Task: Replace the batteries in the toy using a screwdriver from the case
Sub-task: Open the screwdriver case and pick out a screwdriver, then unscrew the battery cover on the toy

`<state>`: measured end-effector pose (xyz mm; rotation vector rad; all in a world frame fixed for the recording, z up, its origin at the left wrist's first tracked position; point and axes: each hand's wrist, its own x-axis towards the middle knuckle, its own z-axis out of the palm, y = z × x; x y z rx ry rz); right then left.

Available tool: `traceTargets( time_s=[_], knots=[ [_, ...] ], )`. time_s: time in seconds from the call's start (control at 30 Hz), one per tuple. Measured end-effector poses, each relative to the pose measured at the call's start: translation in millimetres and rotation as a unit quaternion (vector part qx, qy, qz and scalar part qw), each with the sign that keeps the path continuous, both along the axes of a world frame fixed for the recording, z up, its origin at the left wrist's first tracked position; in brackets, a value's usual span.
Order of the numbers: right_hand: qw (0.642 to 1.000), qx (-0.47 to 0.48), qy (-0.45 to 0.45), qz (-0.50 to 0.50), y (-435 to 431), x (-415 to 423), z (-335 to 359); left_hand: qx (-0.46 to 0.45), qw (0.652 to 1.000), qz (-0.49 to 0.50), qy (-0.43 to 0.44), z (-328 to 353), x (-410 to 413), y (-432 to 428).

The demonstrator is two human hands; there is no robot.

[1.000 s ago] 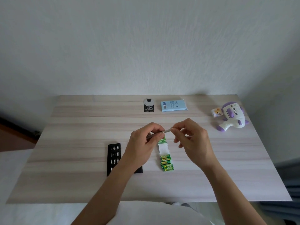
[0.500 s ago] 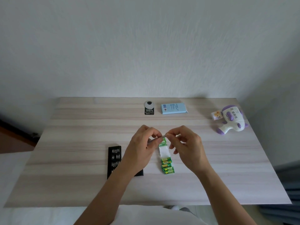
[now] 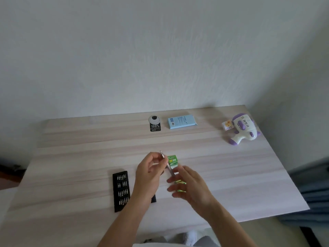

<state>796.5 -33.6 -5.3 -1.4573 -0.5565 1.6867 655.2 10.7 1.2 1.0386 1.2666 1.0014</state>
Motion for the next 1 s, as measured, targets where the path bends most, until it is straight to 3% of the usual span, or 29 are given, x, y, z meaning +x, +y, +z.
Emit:
traceTargets(
  time_s=[0.1, 0.27, 0.43, 0.57, 0.73, 0.87, 1.0],
  knots=[
    [0.987, -0.033, 0.113, -0.108, -5.4, 1.2, -4.9, -0.05, 0.996, -0.008, -0.071, -7.3, 11.7, -2.4],
    [0.92, -0.036, 0.288, -0.262, -17.0, 15.5, -11.8, -0.093, 0.987, -0.057, -0.118, -12.1, 42.7, -10.5],
    [0.863, 0.003, 0.363, -0.351, -19.9, 45.0, -11.3, -0.111, 0.978, -0.137, -0.108, -17.2, 83.0, -12.7],
    [0.843, 0.029, 0.349, -0.409, -17.6, 99.3, -24.7, -0.109, 0.974, -0.199, -0.001, -31.3, 114.9, -2.1],
    [0.835, 0.014, 0.311, -0.454, -12.5, 195.1, -46.6, -0.138, 0.968, -0.187, 0.095, -46.4, 172.6, 24.5],
    [0.858, -0.024, 0.226, -0.46, -3.2, 272.0, -62.0, -0.119, 0.956, -0.215, 0.159, -59.7, 240.7, 50.9],
    [0.903, -0.052, 0.092, -0.416, 12.8, 340.6, -79.5, -0.118, 0.954, -0.196, 0.191, -75.8, 316.7, 79.1]
  ],
)
